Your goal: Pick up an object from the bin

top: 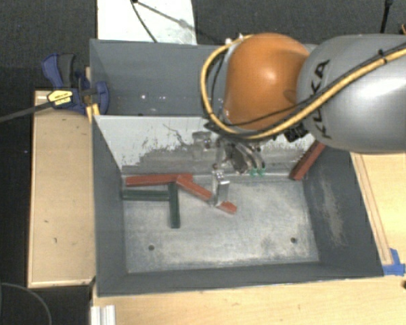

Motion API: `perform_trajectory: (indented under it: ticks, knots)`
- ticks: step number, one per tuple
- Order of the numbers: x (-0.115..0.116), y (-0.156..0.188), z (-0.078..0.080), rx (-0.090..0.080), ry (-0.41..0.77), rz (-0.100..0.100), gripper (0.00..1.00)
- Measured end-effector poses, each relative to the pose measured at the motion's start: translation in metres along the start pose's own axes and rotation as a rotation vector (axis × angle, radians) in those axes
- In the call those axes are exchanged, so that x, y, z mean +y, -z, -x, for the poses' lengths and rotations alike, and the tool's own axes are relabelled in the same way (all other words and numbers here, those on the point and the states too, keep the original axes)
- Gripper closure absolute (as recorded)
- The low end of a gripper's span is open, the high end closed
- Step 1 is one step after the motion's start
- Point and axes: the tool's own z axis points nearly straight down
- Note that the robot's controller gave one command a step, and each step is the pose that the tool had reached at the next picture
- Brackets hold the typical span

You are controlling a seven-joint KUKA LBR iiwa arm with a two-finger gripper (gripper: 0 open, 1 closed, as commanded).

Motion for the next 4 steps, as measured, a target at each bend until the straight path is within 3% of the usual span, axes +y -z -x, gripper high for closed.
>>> perform_trajectory:
  ticks: [1,3,4]
  knots:
    - [0.069,-0.141,0.024,0.007,0.133,0.002,0.00]
    - [0.041,-0.140,0.013,0.003,0.080,0.001,0.00]
    - [-0.016,-0.134,0.011,0.006,0.094,-0.003,0.00]
